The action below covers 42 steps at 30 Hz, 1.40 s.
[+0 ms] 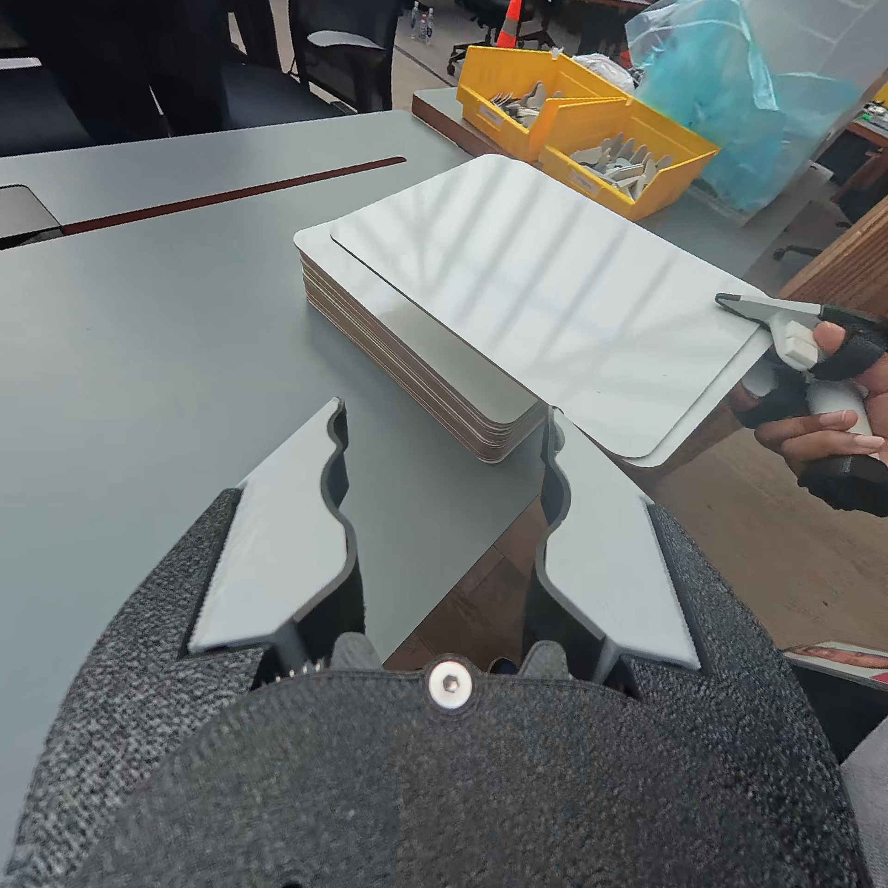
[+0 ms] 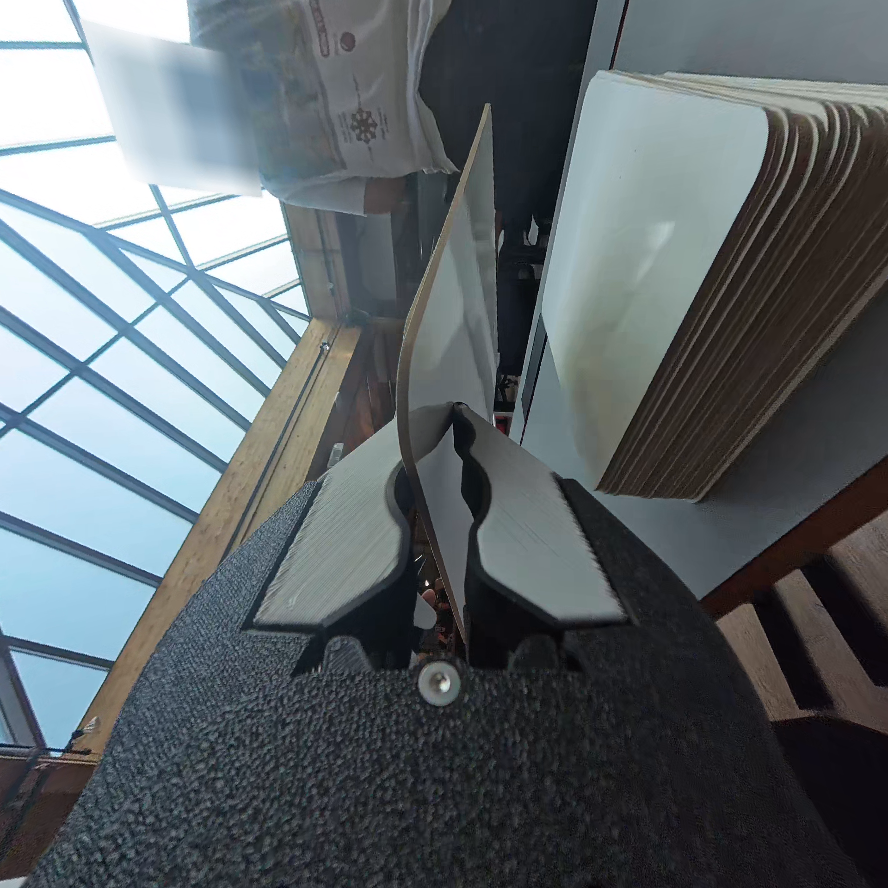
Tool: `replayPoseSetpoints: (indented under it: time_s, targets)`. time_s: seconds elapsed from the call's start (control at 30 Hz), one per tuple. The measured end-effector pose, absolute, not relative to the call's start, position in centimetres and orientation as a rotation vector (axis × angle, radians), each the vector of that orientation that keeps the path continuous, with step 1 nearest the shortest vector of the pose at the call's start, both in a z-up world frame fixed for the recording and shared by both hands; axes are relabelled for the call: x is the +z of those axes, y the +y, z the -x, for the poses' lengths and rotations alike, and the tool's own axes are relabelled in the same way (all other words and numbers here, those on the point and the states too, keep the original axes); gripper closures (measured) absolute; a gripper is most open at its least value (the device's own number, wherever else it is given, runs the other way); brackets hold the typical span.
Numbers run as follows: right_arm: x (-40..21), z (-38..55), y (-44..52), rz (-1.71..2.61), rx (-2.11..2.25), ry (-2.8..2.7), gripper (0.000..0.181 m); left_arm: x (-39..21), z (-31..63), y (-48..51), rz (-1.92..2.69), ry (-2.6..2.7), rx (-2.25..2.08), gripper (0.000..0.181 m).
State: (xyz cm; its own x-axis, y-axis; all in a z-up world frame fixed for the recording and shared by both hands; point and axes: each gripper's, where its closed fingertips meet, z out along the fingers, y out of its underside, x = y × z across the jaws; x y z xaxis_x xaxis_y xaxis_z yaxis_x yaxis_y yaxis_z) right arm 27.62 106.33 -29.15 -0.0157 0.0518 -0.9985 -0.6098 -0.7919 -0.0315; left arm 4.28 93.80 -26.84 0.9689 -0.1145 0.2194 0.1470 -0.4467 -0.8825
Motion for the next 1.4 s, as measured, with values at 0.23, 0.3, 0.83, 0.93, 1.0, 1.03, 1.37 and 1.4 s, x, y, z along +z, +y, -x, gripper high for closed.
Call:
replayPoseSetpoints:
  time_s: [0.23, 0.3, 0.83, 0.93, 1.0, 1.03, 1.37, 1.4]
  targets:
    - [-32.6, -25.8, 114.1, 1.900, 1.892, 0.604, 0.171, -28.5, -4.0, 98.4, 2.034, -0.157, -0.246, 0.100]
    - [-33.6, -25.2, 115.3, 1.931, 1.889, 0.619, 0.171, -29.0, -3.7, 99.7, 2.047, -0.164, -0.248, 0.100]
    - [-36.2, -24.2, 115.4, 2.441, 1.486, 0.559, 0.079, -32.1, -2.7, 105.1, 2.125, -0.162, -0.324, 0.101]
    - [-36.5, -23.9, 115.5, 2.561, 1.362, 0.514, 0.075, -32.7, -2.8, 105.4, 2.130, -0.177, -0.340, 0.100]
    - [-36.8, -23.6, 115.3, 2.645, 1.312, 0.471, 0.072, -33.1, -2.9, 105.7, 2.133, -0.187, -0.353, 0.100]
    - [-36.8, -23.6, 115.3, 2.676, 1.302, 0.446, 0.070, -33.2, -3.0, 105.8, 2.131, -0.191, -0.356, 0.100]
    - [-36.2, -22.6, 112.9, 2.853, 1.309, 0.065, 0.033, -34.0, -4.0, 107.0, 2.150, -0.208, -0.379, 0.099]
    - [-36.0, -22.9, 112.6, 2.863, 1.297, 0.028, 0.033, -34.0, -4.1, 107.1, 2.152, -0.207, -0.377, 0.099]
